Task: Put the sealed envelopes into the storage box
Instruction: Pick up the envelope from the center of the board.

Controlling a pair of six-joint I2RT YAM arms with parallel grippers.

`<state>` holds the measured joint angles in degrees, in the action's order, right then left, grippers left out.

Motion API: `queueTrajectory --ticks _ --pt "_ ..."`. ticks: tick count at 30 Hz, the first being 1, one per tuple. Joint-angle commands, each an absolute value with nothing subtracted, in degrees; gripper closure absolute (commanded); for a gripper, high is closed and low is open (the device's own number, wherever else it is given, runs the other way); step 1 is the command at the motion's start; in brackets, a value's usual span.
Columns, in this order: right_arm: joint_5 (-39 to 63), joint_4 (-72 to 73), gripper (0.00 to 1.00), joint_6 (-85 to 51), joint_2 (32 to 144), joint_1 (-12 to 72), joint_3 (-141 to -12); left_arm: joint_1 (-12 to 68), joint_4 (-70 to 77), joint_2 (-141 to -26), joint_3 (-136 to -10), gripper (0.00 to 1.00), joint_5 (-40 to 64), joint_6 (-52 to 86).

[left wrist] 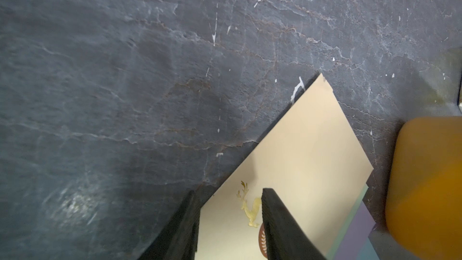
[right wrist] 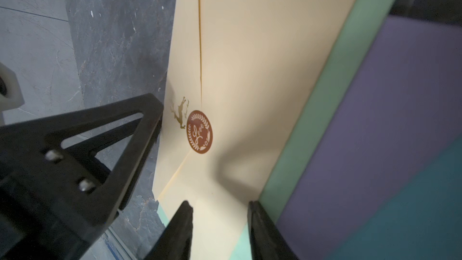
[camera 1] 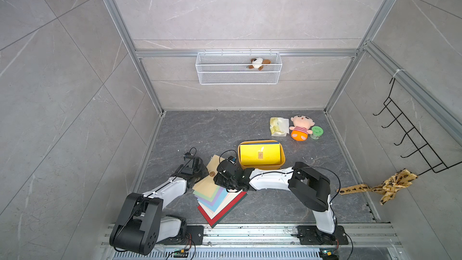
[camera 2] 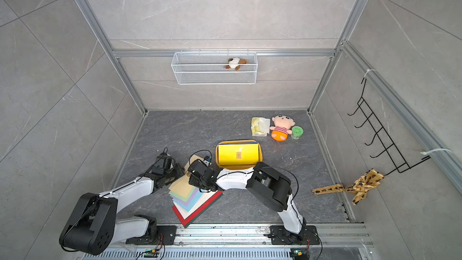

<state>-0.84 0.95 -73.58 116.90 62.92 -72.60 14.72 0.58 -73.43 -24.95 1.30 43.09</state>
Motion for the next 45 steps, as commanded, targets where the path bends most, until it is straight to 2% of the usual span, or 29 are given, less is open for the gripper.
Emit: queueTrajectory --ticks 1,23,31,40,45 --pt "-0.6 2.2 0.59 -74.9 118.4 62.7 -72.2 14.6 -2.7 -74.7 -23.1 0.54 3.4 43.7" --pt "-2.2 3.9 0.55 -81.1 114.3 62.4 -66.2 14.6 -2.8 -75.7 -23.1 0.59 5.0 43.5" --pt "-0.5 8.5 0.55 -85.6 116.3 62.2 -63.6 14.6 -2.8 -75.9 -22.9 0.61 5.7 43.5" --pt "0.3 10.9 0.55 -83.8 115.5 61.4 -66.3 14.7 -2.1 -76.6 -22.2 0.62 7.2 43.7" --pt "1.3 10.8 0.62 -81.7 115.7 61.1 -69.2 14.7 -2.1 -76.0 -22.2 0.61 7.5 43.9"
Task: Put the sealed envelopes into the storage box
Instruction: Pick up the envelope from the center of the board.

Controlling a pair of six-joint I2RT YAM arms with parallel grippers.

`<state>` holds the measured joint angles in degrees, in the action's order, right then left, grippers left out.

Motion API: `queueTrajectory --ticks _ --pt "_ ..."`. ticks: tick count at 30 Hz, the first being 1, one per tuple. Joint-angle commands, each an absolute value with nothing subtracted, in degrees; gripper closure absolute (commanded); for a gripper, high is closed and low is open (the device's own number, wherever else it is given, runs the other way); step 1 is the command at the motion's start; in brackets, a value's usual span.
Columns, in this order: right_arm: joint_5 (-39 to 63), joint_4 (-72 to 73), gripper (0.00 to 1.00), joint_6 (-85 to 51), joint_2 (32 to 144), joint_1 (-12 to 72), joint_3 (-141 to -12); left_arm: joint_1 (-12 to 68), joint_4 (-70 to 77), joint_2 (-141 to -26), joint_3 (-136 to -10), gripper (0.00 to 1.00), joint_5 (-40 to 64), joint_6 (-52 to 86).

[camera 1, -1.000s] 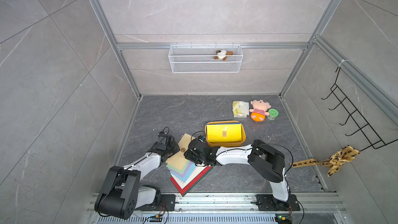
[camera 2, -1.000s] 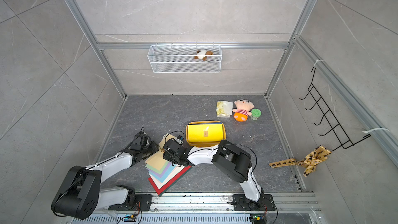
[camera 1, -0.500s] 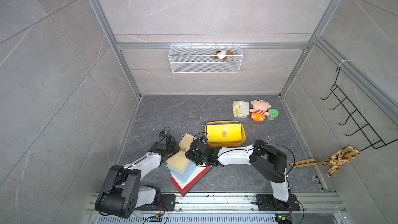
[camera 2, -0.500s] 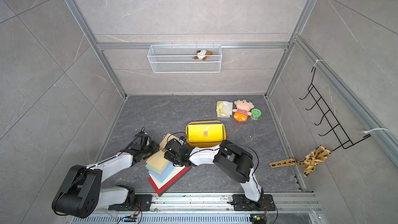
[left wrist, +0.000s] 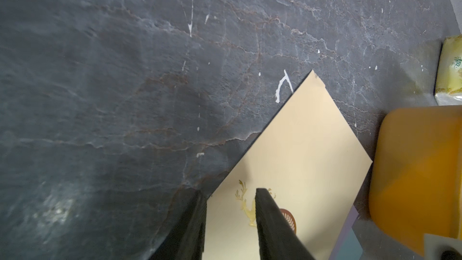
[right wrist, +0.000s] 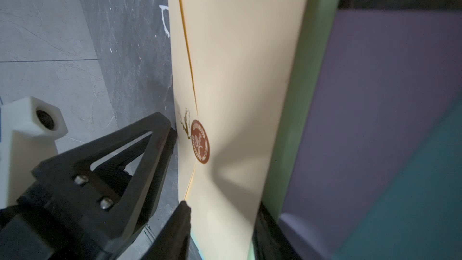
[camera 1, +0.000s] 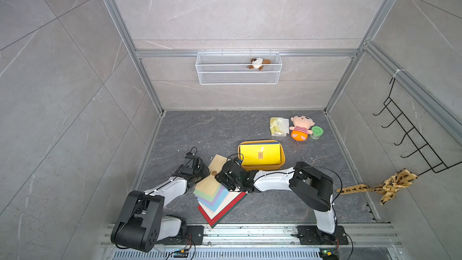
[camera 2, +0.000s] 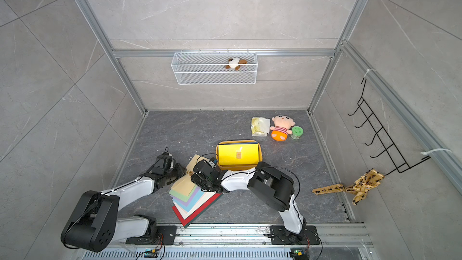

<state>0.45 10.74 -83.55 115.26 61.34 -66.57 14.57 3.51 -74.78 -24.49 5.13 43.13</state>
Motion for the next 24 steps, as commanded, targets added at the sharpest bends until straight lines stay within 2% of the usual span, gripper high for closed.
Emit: queueTrajectory --ticks 1,6,14,19,24 --pt "1.4 10.6 0.67 -81.5 115.8 61.1 -69.7 14.7 -2.2 -75.8 -22.1 0.61 7.6 44.0" --pt "2.5 10.7 0.86 -81.1 117.0 61.0 -69.9 14.7 -2.0 -74.9 -22.1 0.6 8.2 44.2" --pt "3.5 10.2 1.0 -77.3 116.1 60.8 -71.6 14.7 -3.2 -72.0 -23.3 0.57 8.3 44.7" --pt "3.9 6.9 1.0 -70.0 112.1 60.0 -73.0 14.3 -11.4 -64.5 -30.2 0.45 3.7 43.0" --pt "7.8 6.1 1.0 -60.3 104.4 57.1 -71.3 12.9 -16.7 -57.0 -38.4 0.41 4.8 38.9"
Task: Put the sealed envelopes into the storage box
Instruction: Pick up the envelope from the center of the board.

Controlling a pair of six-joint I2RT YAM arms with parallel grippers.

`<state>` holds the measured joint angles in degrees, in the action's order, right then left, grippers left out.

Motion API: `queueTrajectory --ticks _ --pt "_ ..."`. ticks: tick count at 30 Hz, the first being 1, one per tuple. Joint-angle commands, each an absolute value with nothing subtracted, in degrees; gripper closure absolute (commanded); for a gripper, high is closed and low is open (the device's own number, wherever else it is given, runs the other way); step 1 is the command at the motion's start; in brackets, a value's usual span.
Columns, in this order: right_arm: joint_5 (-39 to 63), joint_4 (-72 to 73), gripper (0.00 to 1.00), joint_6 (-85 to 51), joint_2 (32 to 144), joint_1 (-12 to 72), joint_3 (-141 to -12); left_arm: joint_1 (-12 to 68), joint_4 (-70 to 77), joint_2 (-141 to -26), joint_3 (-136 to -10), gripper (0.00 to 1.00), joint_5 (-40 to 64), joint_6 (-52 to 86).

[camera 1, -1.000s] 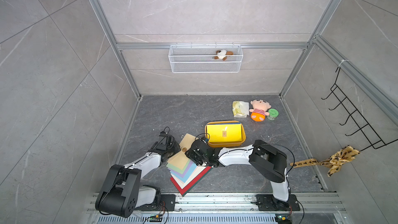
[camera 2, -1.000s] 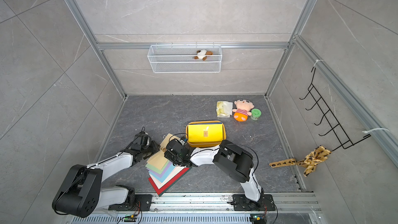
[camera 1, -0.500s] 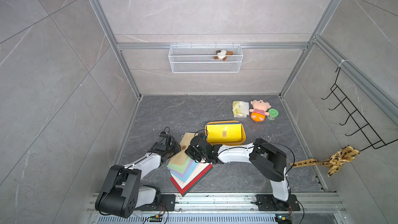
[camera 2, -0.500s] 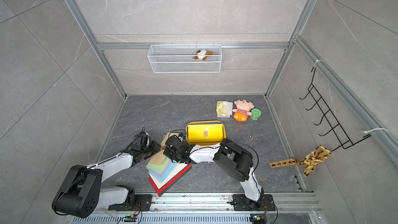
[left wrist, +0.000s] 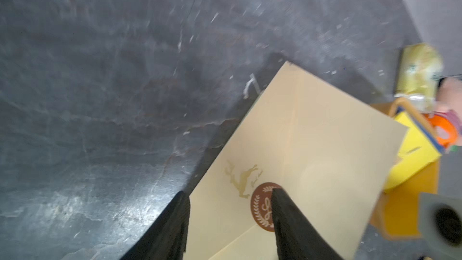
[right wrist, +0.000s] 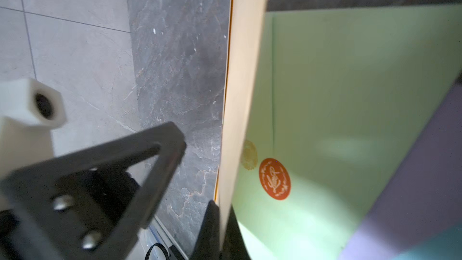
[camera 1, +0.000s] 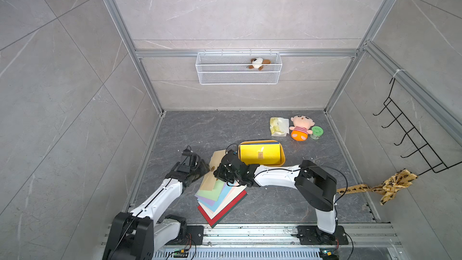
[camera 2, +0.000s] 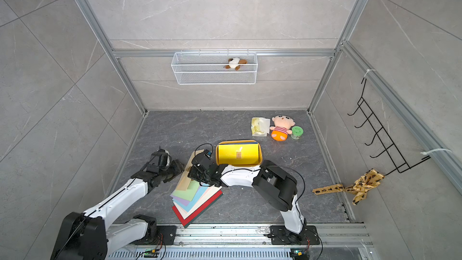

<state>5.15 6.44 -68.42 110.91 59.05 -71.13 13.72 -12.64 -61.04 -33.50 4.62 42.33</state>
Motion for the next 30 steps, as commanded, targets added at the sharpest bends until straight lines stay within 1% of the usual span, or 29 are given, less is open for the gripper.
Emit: queueTrajectory --ticks 1,4,8,10,12,13,15,18,20,21,22,24,28,30 --pt "9.9 7.4 1.0 -57.6 102.4 56.3 -70.2 12.7 -16.5 -55.8 -39.7 0.4 6.6 37.7" --pt "14.2 9.4 1.0 -49.1 95.5 53.6 -66.2 12.7 -13.9 -53.3 -41.7 0.39 16.4 34.3" --pt "18.1 5.2 1.0 -39.6 86.6 50.8 -62.6 12.7 -7.1 -51.6 -42.5 0.38 33.6 33.3" --pt "22.0 5.7 1.0 -37.6 82.8 49.7 -60.5 12.7 -4.4 -51.9 -42.7 0.38 40.6 33.5" --pt "25.5 7.7 1.0 -38.2 79.4 48.5 -57.6 12.7 -7.5 -53.0 -45.0 0.38 45.4 30.7" --pt "27.6 9.4 1.0 -38.4 77.8 48.2 -56.1 12.7 -10.4 -53.3 -46.5 0.38 46.5 28.4" --pt "30.1 10.9 1.0 -38.7 75.8 48.0 -54.1 12.7 -10.4 -52.5 -46.7 0.38 49.2 27.9" --pt "33.0 14.2 1.0 -39.9 74.4 48.0 -51.6 12.7 -2.9 -50.8 -44.1 0.41 54.2 33.6" --pt "33.0 16.1 1.0 -41.0 73.9 47.7 -50.2 12.7 2.3 -50.0 -42.2 0.44 56.8 37.0" --pt "33.4 17.4 1.0 -41.6 73.9 47.5 -49.6 12.8 3.4 -49.6 -41.6 0.48 58.0 37.5" --pt "33.7 18.1 1.0 -42.3 74.1 47.3 -49.4 12.7 2.6 -49.3 -41.4 0.52 58.5 37.0" --pt "34.0 19.8 1.0 -43.4 74.3 46.9 -49.1 12.8 -0.6 -48.8 -42.0 0.58 58.7 34.8" --pt "35.5 21.6 1.0 -44.6 75.1 46.3 -49.3 12.8 -0.1 -48.1 -41.2 0.62 59.9 35.8" --pt "35.4 21.8 1.0 -44.7 75.1 45.9 -49.2 12.7 0.8 -47.6 -40.6 0.62 59.9 36.5"
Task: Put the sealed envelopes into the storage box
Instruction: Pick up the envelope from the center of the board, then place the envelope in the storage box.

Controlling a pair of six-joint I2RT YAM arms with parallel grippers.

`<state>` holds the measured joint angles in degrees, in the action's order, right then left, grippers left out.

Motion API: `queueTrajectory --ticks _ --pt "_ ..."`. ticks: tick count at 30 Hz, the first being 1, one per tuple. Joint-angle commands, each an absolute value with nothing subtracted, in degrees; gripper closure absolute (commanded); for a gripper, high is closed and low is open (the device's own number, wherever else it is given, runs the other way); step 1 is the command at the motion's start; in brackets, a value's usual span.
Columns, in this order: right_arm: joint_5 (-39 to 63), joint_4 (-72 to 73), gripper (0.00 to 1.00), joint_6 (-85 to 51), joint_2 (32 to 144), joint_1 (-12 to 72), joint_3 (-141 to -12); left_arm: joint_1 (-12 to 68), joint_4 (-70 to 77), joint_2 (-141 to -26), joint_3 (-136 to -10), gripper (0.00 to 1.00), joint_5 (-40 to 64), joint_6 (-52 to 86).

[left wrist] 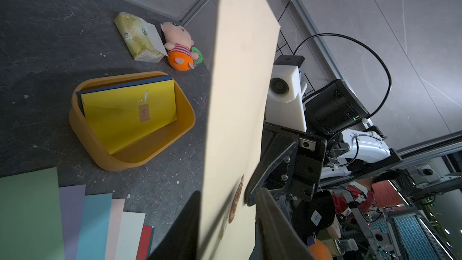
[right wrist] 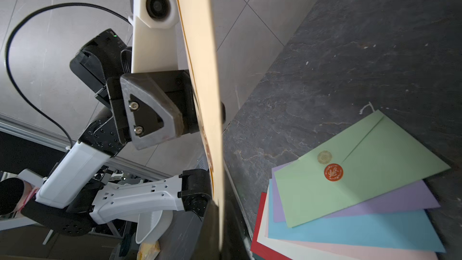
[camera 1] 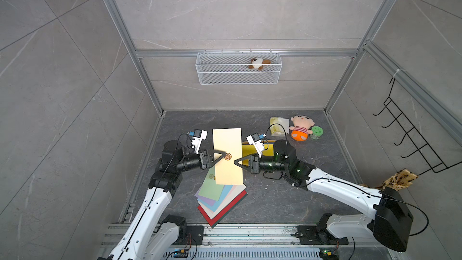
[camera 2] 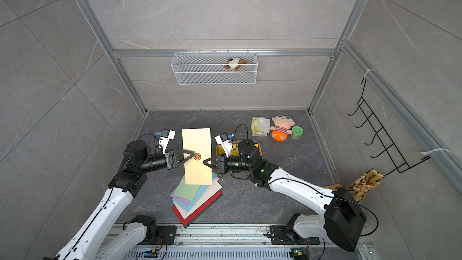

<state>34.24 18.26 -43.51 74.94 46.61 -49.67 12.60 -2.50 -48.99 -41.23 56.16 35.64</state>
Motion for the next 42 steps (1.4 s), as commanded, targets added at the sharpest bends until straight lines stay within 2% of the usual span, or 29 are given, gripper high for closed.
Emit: queueTrajectory --ticks 1,4,6,9,10,11,14,15,17,22,27,32,39,42 --pt "35.4 22.1 1.0 -45.0 74.9 45.6 -49.1 12.8 1.0 -47.4 -40.4 0.62 59.8 36.6" --pt "35.4 21.8 1.0 -45.3 75.0 45.1 -48.9 12.7 1.6 -46.8 -39.6 0.63 59.7 37.0" --pt "35.9 21.5 1.0 -45.2 75.4 45.1 -48.8 12.8 1.8 -46.7 -39.5 0.72 59.2 37.3" --pt "36.0 21.7 1.0 -45.2 75.4 45.1 -48.3 12.8 2.5 -47.6 -39.7 0.95 58.9 37.8" --pt "35.9 21.7 1.0 -45.2 75.3 44.9 -48.3 12.7 2.5 -47.9 -39.8 1.0 58.6 37.9" --pt "35.8 21.1 0.99 -44.9 75.1 44.8 -48.4 12.8 2.5 -48.1 -40.0 1.0 58.0 37.9" --pt "32.8 14.1 0.64 -42.0 73.6 43.8 -49.5 12.8 2.1 -48.7 -41.3 1.0 55.4 36.8" --pt "30.0 9.7 0.57 -40.6 72.6 43.0 -49.7 12.7 0.1 -49.1 -42.6 1.0 53.0 34.9" --pt "23.8 1.6 0.53 -37.2 70.0 40.7 -49.7 12.8 -5.0 -51.0 -45.8 1.0 47.0 29.7" --pt "2.5 -16.7 0.52 -26.6 61.9 35.8 -48.5 16.1 -15.8 -60.6 -55.6 1.0 36.5 10.9" --pt "-9.2 -23.9 0.52 -23.1 52.8 31.1 -43.9 28.8 -26.0 -74.4 -69.9 1.0 22.9 -8.7" --pt "-16.2 -27.5 0.54 -23.4 47.8 28.7 -39.7 35.4 -40.7 -92.5 -89.9 1.0 21.9 -22.3" --pt "-21.1 -31.2 0.57 -25.8 47.9 27.7 -37.0 41.8 -52.0 -114.1 -114.7 1.0 13.9 -30.4" --pt "-21.7 -31.3 0.5 -25.7 47.5 27.3 -36.4 43.3 -57.2 -121.2 -124.0 1.0 10.9 -32.5"
